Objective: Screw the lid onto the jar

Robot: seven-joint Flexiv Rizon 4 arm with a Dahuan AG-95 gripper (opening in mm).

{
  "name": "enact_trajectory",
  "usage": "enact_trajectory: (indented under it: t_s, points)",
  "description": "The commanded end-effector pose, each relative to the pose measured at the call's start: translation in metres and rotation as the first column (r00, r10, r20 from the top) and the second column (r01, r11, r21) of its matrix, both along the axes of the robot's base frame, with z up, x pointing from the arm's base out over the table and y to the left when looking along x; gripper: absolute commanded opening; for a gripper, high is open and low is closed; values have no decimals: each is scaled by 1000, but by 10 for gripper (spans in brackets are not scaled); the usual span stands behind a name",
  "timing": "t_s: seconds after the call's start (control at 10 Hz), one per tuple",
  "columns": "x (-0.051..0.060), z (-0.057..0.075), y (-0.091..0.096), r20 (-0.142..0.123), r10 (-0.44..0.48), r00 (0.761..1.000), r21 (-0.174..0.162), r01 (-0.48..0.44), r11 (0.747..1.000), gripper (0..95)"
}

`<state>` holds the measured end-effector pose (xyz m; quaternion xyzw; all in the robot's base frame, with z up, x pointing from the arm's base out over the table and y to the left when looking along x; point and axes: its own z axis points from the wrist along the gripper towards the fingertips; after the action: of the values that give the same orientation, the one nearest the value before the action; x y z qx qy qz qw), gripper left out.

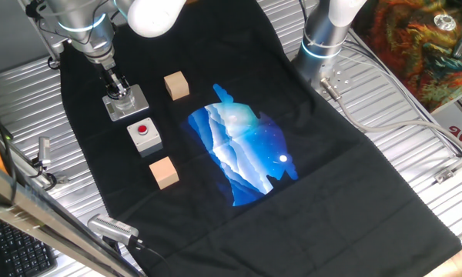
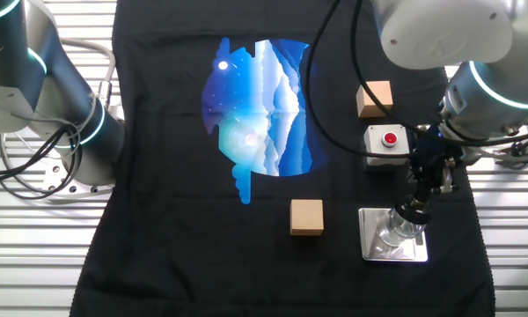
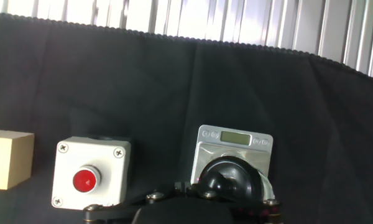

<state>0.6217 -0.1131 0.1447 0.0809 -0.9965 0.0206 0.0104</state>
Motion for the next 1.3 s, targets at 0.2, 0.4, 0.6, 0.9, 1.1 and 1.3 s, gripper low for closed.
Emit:
enact_trajectory:
  t_s: [0.2,0.4,0.6,0.9,1.1,1.3]
  points:
    - [3,0,2,2,0,1000,3,0,1000,0]
    - [9,-2,11,4,-11,1000,5,11,1000,0]
    - [16,-4,21,-1,0,1000,2,0,1000,0]
    - [24,1,26,-32,101,994,-60,-103,993,0]
    - [25,0,25,-40,138,990,-75,-141,987,0]
    - [25,0,25,-70,217,974,-122,-224,967,0]
